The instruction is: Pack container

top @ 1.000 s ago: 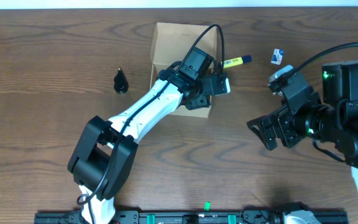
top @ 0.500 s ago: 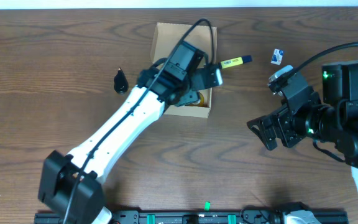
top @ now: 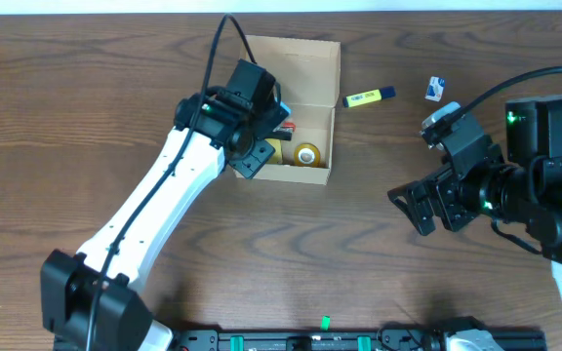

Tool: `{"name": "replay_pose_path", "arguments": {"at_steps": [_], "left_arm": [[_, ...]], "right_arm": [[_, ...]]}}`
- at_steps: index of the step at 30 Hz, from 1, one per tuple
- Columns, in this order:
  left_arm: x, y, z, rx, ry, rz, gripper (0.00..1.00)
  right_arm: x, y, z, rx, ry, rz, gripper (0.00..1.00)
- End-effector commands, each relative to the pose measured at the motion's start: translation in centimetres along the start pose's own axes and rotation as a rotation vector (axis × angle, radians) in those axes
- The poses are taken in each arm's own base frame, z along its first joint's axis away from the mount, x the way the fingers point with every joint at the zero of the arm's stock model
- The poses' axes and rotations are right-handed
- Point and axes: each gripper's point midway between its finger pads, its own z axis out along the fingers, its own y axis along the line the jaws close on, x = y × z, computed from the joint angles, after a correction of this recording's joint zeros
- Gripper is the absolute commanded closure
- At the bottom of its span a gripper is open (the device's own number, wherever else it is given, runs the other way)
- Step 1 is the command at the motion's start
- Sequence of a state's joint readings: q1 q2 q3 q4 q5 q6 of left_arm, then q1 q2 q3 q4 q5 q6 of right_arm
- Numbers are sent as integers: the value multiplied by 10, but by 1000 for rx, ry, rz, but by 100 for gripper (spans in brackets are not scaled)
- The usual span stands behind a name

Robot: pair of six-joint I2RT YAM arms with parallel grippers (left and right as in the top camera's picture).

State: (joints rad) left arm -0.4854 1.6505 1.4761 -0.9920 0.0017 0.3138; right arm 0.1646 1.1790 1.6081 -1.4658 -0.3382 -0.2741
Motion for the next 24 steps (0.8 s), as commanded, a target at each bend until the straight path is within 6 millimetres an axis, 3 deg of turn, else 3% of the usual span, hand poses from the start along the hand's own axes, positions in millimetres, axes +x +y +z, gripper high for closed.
{"name": "replay_pose_path", "arguments": {"at_steps": [1, 24], "left_arm": [[-6, -1, -21, 15, -63, -76, 41], [-9, -4, -46, 30, -137, -143, 41]], "right_arm": [[-1, 0, -1, -3, -6, -9, 1], [-1, 0, -1, -3, -6, -9, 1]]}}
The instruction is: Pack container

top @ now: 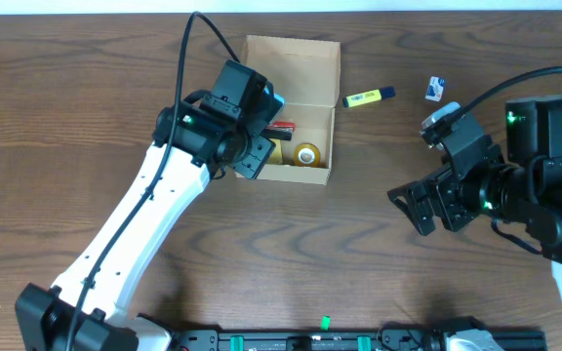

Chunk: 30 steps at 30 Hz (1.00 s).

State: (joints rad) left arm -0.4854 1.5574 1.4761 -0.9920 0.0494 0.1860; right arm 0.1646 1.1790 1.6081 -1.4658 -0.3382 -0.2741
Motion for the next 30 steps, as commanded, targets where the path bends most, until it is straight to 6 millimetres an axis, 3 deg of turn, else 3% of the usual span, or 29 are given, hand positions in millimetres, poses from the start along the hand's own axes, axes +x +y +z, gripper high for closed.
{"name": "replay_pose_path", "arguments": {"at_steps": [1, 11, 18, 24, 30], "left_arm": [[-5, 0, -15, 1, -41, -14, 41], [-12, 11, -36, -19, -123, -45, 41], [-9, 41, -39, 20, -148, -155, 38], [-3, 80, -42, -10, -167, -251, 35], [2, 106, -32, -38, -154, -311, 35]], "right_arm": [[-1, 0, -1, -4, -6, -9, 1], [-1, 0, -1, -4, -6, -9, 1], [-1, 0, -1, -3, -6, -9, 1], [-1, 0, -1, -3, -6, -9, 1], [-1, -3, -1, 11, -3, -10, 1]]}}
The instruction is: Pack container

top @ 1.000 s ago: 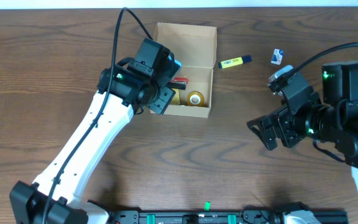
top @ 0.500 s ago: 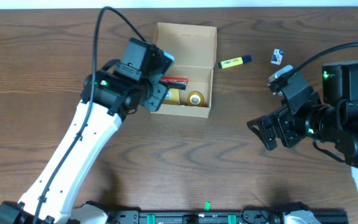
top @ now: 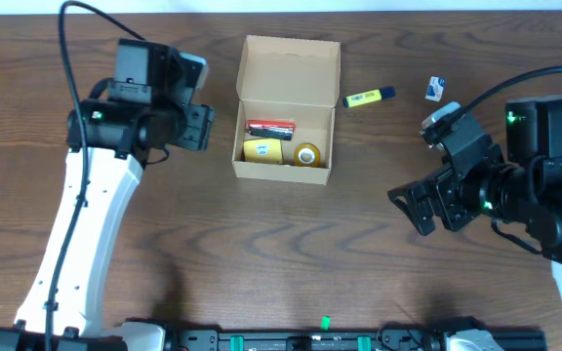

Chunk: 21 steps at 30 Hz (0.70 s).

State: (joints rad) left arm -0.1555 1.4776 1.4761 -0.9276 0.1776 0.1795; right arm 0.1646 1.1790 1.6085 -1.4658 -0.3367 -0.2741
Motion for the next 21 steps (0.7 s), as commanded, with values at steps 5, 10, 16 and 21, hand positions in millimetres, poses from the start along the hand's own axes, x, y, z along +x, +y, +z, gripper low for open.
{"name": "replay_pose_path", "arguments": {"at_steps": [5, 10, 16, 21], "left_arm": [[1, 12, 21, 4, 42, -38, 35], [1, 11, 29, 22, 55, -41, 34], [1, 11, 31, 24, 56, -41, 34], [1, 11, 31, 23, 56, -58, 34]], "right_arm": [[-4, -4, -1, 13, -18, -15, 1], [-5, -4, -1, 13, -19, -11, 1], [-27, 0, -2, -15, -111, -43, 1], [-52, -47, 13, 177, -143, 98, 1]]}}
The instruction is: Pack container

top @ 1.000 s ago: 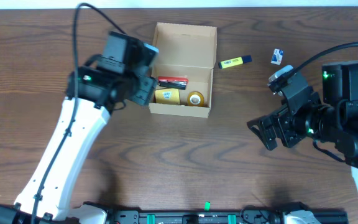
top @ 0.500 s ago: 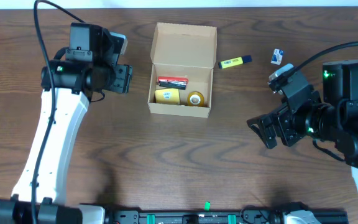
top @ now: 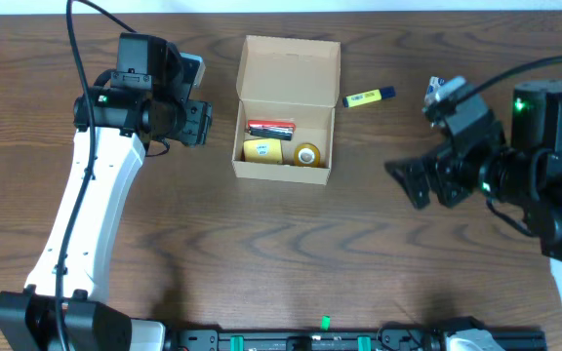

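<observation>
An open cardboard box (top: pixel 287 168) stands at the far middle of the table with its lid flap (top: pixel 292 64) folded back. Inside lie a red and black item (top: pixel 269 128), a yellow item (top: pixel 261 150) and a roll of tape (top: pixel 306 154). A yellow highlighter (top: pixel 370 97) lies on the table just right of the box. A small white and blue item (top: pixel 434 88) shows beside the right arm, partly hidden by it. My left gripper (top: pixel 201 123) hangs open just left of the box, holding nothing. My right gripper (top: pixel 410 181) is open, right of the box and nearer than the highlighter.
The white left arm (top: pixel 81 224) runs from the near left edge up to the box's left side. The bulky black right arm (top: pixel 535 175) fills the right side. A black rail (top: pixel 320 341) runs along the near edge.
The right arm has moved farther from the near edge, and its gripper now sits closer to the highlighter and the small white item. The left gripper stays left of the box, only slightly shifted.
The left gripper was first over the left part of the box, hiding its contents. It was then at the box's left edge, and later clear of the box to its left, with three items showing inside. The right arm stayed still until now.
</observation>
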Tool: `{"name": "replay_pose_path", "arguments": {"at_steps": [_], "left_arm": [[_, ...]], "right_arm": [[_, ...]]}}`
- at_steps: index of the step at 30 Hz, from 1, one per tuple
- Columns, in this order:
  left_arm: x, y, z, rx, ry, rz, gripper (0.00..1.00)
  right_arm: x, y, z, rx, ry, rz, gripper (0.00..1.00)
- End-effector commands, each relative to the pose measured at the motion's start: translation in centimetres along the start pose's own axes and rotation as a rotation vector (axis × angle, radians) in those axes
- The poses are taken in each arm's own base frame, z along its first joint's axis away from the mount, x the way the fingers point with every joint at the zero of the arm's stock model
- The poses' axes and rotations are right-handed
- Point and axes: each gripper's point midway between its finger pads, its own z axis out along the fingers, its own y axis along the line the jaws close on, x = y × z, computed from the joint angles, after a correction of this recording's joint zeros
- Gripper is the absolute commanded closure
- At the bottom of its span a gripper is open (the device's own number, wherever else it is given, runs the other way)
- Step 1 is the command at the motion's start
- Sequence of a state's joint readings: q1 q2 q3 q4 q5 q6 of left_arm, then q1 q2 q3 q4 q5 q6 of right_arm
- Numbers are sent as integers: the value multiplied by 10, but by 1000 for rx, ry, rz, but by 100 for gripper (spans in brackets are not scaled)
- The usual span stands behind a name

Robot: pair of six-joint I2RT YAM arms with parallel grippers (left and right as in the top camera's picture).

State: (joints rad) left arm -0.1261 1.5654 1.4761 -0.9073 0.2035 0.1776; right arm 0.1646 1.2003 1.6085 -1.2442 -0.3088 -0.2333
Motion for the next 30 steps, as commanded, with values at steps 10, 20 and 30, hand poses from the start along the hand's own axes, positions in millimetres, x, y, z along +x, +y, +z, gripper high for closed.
{"name": "replay_pose_path", "arguments": {"at_steps": [10, 20, 30], "left_arm": [[-4, -1, 1, 11, -6, -27, 29], [-4, -4, 1, 32, -7, -27, 28], [-2, -5, 1, 33, 1, -28, 25]], "right_arm": [[-10, -101, 103, 332, 111, 306, 1], [0, -170, 187, 419, 121, 423, 1], [33, -235, 241, 487, 126, 534, 1]]}}
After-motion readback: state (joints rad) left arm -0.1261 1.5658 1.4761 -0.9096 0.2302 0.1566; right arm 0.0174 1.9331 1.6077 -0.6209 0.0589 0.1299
